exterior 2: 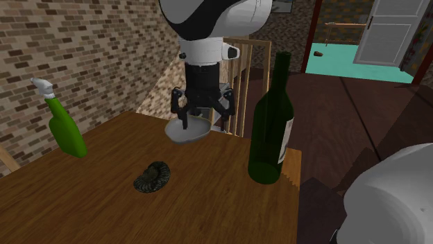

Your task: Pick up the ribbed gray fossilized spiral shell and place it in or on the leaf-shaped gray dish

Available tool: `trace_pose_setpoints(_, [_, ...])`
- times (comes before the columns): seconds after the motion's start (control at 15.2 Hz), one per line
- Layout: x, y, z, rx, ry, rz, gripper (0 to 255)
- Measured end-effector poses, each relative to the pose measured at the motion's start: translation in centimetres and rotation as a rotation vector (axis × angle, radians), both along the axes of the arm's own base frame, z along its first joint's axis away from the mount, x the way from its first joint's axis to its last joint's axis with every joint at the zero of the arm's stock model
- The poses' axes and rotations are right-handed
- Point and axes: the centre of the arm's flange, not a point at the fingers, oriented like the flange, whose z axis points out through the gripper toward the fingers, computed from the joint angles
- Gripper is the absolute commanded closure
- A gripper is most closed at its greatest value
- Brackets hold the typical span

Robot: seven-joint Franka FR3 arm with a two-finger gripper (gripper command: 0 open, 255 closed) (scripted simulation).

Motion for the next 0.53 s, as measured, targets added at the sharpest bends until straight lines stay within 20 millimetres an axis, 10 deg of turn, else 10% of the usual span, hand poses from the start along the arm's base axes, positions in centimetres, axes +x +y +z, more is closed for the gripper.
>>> trace_pose_setpoints(0.53, [3.5, 4.0, -4.7, 0.052, 0.027, -0.237, 0])
